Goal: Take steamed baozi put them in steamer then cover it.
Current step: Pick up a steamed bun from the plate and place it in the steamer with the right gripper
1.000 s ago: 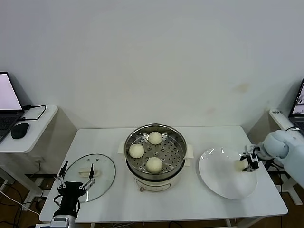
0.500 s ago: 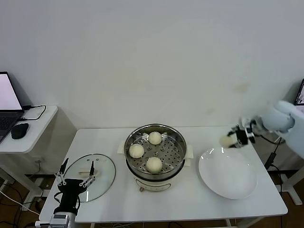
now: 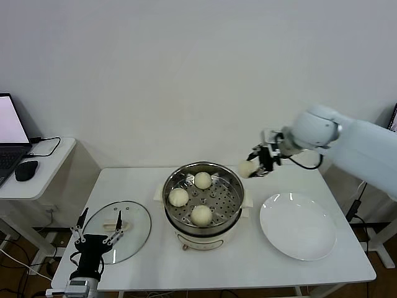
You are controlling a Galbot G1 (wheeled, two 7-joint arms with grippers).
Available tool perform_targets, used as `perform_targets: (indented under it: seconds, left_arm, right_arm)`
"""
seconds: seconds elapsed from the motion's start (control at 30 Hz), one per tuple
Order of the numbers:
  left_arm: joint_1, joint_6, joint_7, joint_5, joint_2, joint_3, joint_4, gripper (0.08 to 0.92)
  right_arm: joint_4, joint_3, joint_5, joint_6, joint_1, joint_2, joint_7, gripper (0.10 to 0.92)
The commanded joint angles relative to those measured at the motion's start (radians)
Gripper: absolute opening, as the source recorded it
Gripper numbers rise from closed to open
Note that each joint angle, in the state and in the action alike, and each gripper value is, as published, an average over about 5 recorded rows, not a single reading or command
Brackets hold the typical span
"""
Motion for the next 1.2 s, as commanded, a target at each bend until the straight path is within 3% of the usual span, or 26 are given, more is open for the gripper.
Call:
perform_targets:
  seconds: [0.03, 0.9, 1.0, 1.2]
  left_arm:
    - [0.001, -0.002, -0.002, -0.003, -0.006, 0.000, 0.011, 0.823]
    - [-0.001, -0.007, -0.004, -0.006, -0.007, -0.005, 0.014, 0.823]
    - [0.000, -0.007, -0.004, -0.006, -0.008, -0.005, 0.013, 0.823]
    - [0.000, -0.005, -0.007, -0.014, -0.007, -0.007, 0.013, 0.823]
  right_arm:
    - [-0.019, -0.085, 0.096, -0.102, -0.012, 0.175, 0.088, 0.543]
    - [-0.112, -0.046, -0.069, -0.066, -0.182, 0.223, 0.099, 0.553]
    - [-0.108, -0.022, -0.074, -0.050, -0.183, 0.217, 0.100, 0.589]
    - [-0.047, 0.062, -0.063, -0.016, -0.164, 0.159, 0.085, 0.760]
